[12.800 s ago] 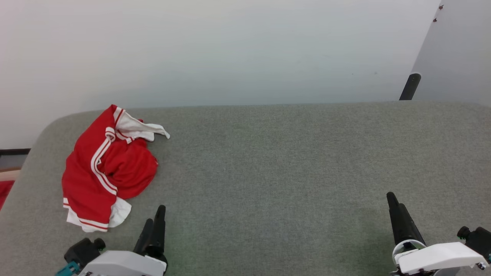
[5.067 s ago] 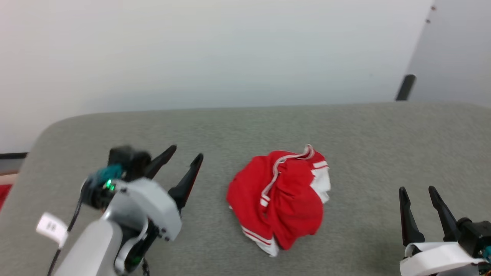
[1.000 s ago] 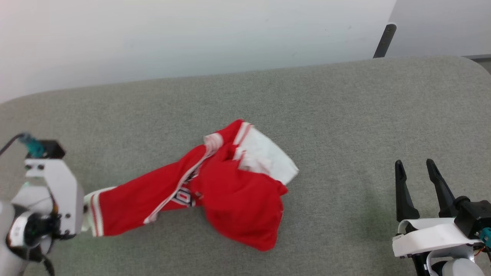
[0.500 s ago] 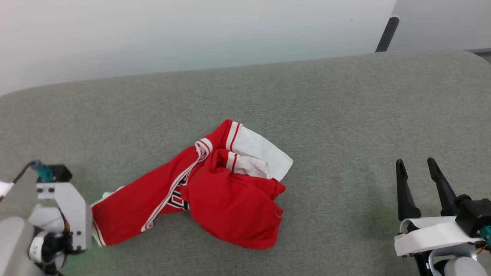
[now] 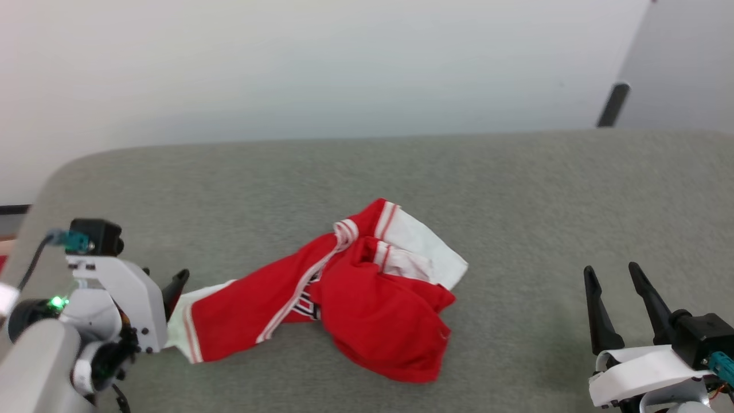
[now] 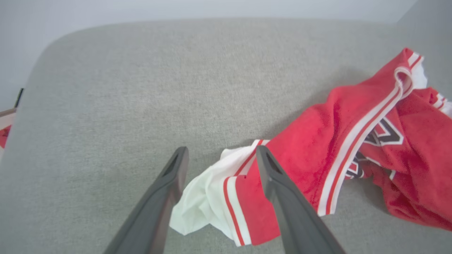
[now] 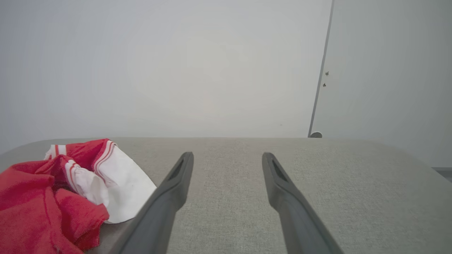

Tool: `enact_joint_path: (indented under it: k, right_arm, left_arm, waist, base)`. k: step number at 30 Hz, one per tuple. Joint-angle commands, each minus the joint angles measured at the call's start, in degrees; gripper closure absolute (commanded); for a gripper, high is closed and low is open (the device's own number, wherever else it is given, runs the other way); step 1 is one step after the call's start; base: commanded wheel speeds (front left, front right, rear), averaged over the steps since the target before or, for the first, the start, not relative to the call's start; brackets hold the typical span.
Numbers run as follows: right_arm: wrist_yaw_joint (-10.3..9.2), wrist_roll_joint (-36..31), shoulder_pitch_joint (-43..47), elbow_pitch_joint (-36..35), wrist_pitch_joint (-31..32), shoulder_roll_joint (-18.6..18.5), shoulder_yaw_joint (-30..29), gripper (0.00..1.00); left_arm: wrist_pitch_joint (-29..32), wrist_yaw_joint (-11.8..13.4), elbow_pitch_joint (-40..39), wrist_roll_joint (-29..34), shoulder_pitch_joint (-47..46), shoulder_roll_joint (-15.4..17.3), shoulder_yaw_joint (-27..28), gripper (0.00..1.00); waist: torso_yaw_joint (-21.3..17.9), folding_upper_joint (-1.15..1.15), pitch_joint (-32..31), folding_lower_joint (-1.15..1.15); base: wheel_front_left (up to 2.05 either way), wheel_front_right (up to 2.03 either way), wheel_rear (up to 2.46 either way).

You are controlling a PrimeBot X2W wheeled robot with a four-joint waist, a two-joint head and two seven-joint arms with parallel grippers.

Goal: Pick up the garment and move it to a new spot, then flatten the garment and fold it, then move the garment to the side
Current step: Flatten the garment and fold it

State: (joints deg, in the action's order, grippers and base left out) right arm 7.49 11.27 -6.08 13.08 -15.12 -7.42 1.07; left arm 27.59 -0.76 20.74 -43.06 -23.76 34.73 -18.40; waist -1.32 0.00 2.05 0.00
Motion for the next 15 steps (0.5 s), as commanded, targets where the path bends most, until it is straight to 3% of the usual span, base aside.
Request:
enact_joint_path:
  k: [1, 15]
  right_arm:
    - [0.0, 0.5, 0.7, 0.2, 0.0, -0.3, 0.5, 0.0]
    - [0.0, 2.6, 0.4, 2.1, 1.1, -1.8, 1.7, 0.0]
  left_arm:
    - [-3.2, 0.4, -1.1, 0.4, 1.8, -0.6, 0.7, 0.0]
    - [-32.4, 2.4, -3.9, 5.0, 12.5, -5.5, 4.6, 0.0]
  waist:
    - [4.0, 0.0, -3.5, 0.0]
    - [10.8, 0.0, -4.6, 0.0]
  base:
    - [0.0, 0.0, 0.0]
    - [0.0, 0.0, 0.0]
